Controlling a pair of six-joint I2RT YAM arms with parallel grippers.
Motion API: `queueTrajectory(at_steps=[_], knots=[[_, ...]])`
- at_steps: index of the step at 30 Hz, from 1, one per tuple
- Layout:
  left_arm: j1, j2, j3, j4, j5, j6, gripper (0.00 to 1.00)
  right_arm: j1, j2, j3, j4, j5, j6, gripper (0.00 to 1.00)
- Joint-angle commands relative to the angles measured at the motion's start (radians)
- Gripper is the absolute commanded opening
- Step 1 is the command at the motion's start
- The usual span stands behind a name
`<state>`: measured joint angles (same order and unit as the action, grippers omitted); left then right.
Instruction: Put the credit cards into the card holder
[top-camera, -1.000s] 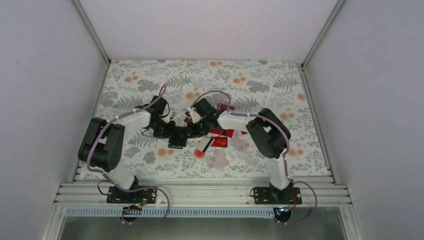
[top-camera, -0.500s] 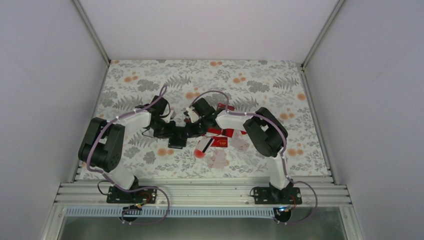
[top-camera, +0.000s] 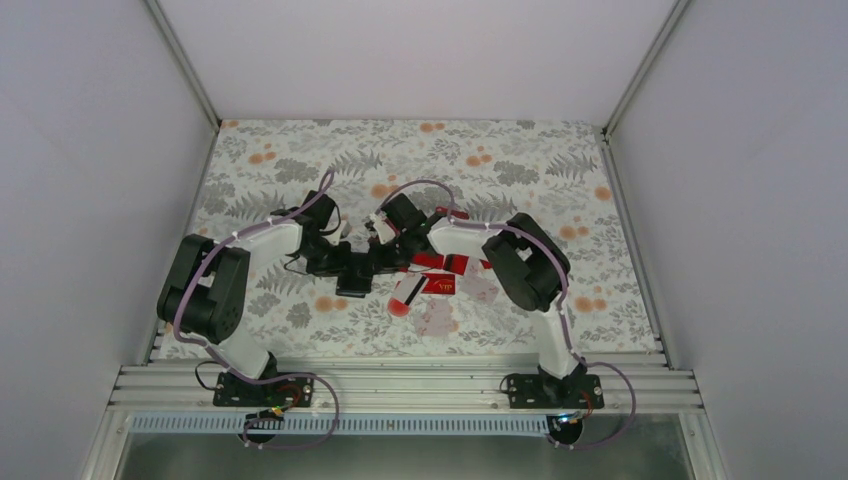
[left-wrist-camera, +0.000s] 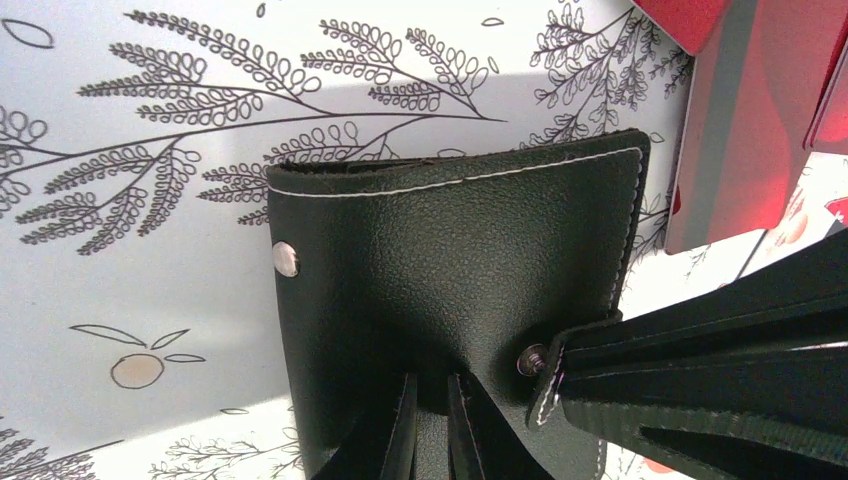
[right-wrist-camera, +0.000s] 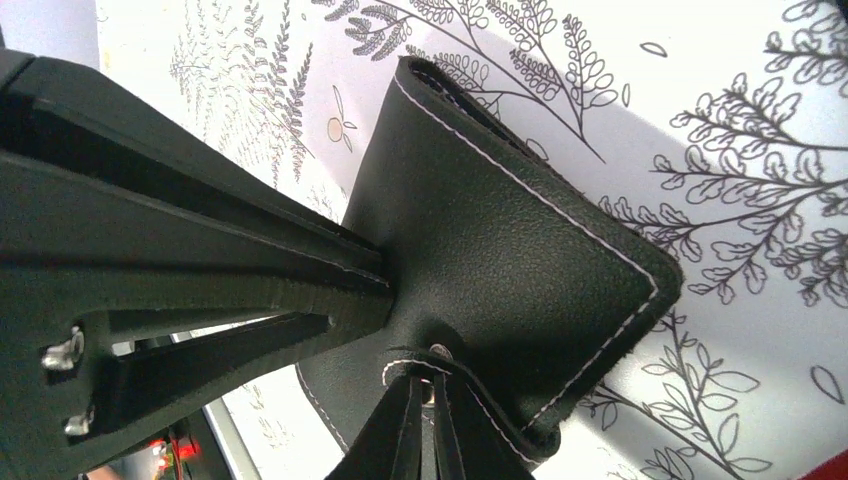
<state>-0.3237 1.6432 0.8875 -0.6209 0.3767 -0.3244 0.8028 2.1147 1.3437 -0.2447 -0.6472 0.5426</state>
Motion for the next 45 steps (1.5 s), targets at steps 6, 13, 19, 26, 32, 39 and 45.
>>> queueTrajectory(at_steps=[6,13,19,26,32,39,45], knots=[[-0.028,0.085,-0.053,0.007,-0.011,0.024,0.11,0.037,0.115,0.105,-0.029,0.101,0.004,0.05],[-0.028,0.093,-0.055,0.018,-0.009,0.015,0.11,0.039,0.168,0.143,-0.076,0.08,0.014,0.05],[-0.027,0.099,-0.056,0.024,-0.003,0.013,0.11,0.04,0.202,0.16,-0.099,0.094,0.013,0.05],[-0.028,0.1,-0.056,0.023,0.003,0.009,0.11,0.048,0.257,0.242,-0.222,0.208,0.0,0.04],[-0.028,0.103,-0.061,0.038,0.031,-0.005,0.11,0.108,0.341,0.342,-0.412,0.393,0.028,0.05],[-0.025,0.08,-0.087,0.064,0.064,-0.063,0.11,0.163,0.378,0.336,-0.484,0.532,0.071,0.04],[-0.02,0.028,-0.113,0.076,0.003,-0.085,0.12,0.174,0.238,0.199,-0.281,0.502,0.061,0.06]])
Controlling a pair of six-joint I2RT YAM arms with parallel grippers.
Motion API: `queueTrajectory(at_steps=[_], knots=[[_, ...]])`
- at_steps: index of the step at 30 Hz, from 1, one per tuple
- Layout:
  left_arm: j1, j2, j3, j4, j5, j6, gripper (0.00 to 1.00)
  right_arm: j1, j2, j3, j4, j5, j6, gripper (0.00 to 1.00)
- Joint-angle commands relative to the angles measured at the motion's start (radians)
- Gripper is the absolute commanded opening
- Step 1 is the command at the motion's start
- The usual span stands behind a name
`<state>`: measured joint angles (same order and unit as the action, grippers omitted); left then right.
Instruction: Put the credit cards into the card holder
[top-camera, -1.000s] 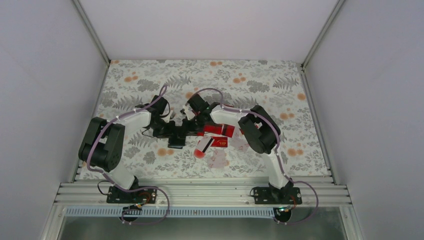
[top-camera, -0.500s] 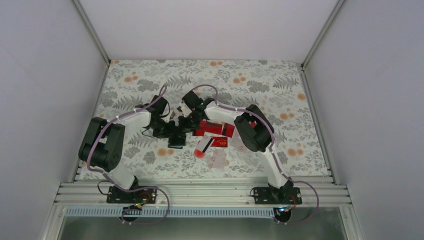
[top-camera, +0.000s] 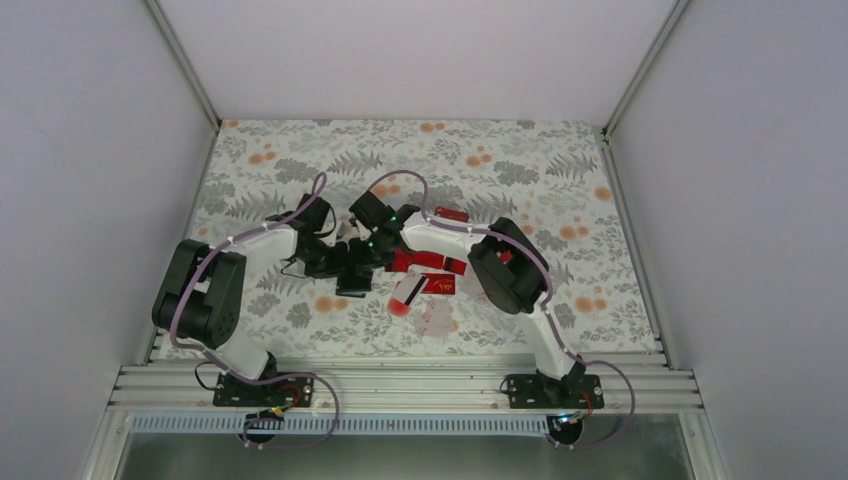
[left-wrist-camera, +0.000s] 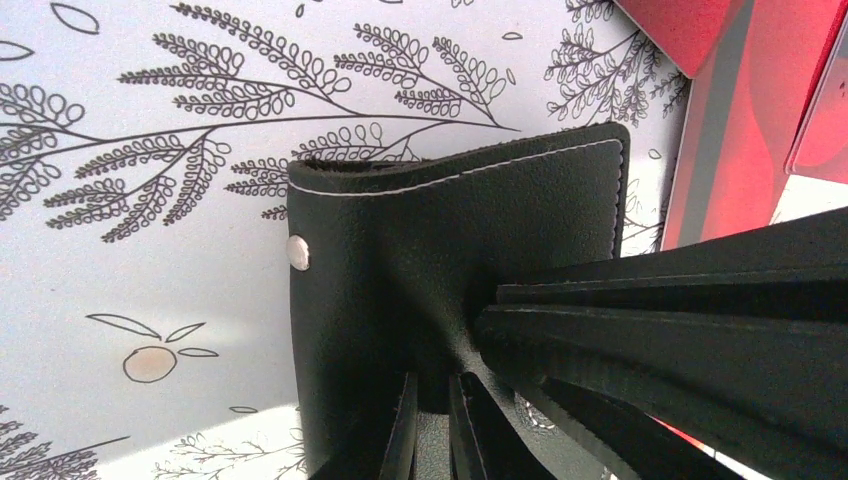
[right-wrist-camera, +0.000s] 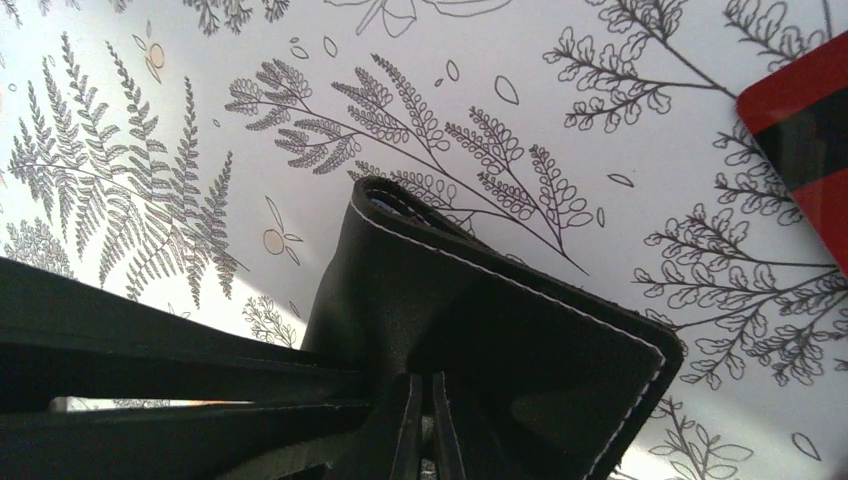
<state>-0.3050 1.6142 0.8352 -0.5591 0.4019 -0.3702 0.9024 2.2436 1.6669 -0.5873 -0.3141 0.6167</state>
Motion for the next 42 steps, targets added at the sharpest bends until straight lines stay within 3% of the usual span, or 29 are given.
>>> queueTrajectory(at_steps=[1,15,18,20,22,23,26,29,35,42], knots=[[-0.039,0.042,-0.062,0.015,-0.032,-0.04,0.12,0.074,0.089,-0.12,0.08,0.163,-0.02,0.07],[-0.04,-0.136,0.052,-0.098,-0.172,-0.049,0.33,0.023,-0.048,0.136,0.063,0.202,-0.07,0.18],[-0.039,-0.192,0.101,-0.136,-0.218,-0.047,0.44,0.014,-0.116,0.146,0.05,0.252,-0.099,0.24],[-0.04,-0.231,0.136,-0.157,-0.232,-0.043,0.57,0.009,-0.211,0.104,0.066,0.298,-0.115,0.32],[-0.04,-0.266,0.176,-0.18,-0.243,-0.039,0.63,0.005,-0.315,0.039,0.1,0.359,-0.138,0.66],[-0.04,-0.286,0.194,-0.188,-0.253,-0.038,0.66,0.003,-0.37,0.008,0.111,0.392,-0.149,0.78],[-0.037,-0.359,0.244,-0.208,-0.297,-0.029,0.77,-0.001,-0.514,-0.058,0.113,0.49,-0.191,0.98],[-0.035,-0.446,0.308,-0.219,-0.346,-0.003,0.99,-0.003,-0.64,-0.089,0.076,0.597,-0.219,0.99],[-0.033,-0.592,0.383,-0.213,-0.473,0.079,1.0,-0.005,-0.917,-0.243,0.023,0.763,-0.23,0.99],[-0.033,-0.789,0.299,-0.144,-0.581,0.088,1.0,-0.005,-1.23,-0.504,-0.003,0.846,-0.166,0.99]])
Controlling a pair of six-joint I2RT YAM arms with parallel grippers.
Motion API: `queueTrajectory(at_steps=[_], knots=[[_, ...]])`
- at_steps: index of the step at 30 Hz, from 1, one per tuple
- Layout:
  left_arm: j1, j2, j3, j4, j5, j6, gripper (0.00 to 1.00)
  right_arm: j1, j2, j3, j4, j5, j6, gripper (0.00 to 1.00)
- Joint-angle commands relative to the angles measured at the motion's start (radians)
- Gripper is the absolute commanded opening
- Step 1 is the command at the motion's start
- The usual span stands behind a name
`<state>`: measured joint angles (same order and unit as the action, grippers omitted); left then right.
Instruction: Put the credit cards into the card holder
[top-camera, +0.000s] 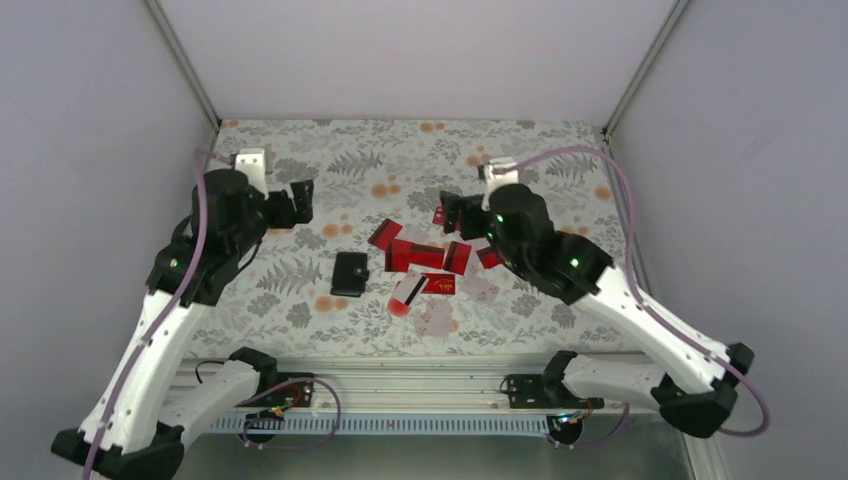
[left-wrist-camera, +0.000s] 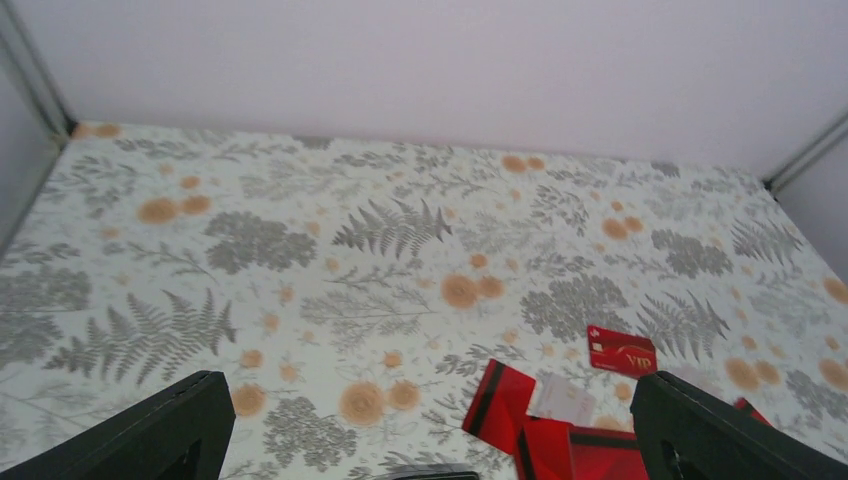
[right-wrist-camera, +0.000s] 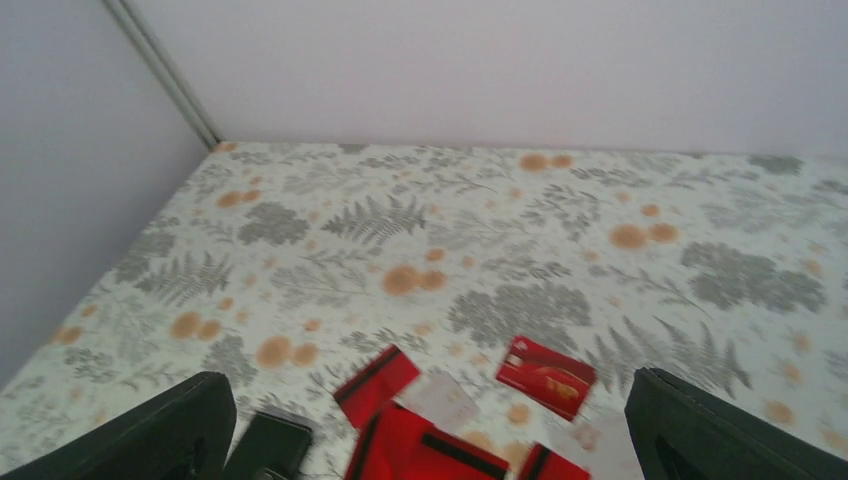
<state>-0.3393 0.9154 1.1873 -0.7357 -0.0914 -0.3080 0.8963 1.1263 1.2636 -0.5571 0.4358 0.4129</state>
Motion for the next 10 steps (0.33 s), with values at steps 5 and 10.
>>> queueTrajectory(at_steps=[5,10], knots=[[0.002,-0.183,-0.114,0.067,-0.107,0.014,1.0,0.002,-0.215,-0.177,-0.039,0.118,0.056,0.99],[0.001,-0.229,-0.144,0.072,-0.14,0.022,1.0,0.001,-0.217,-0.187,-0.051,0.164,0.076,0.99]])
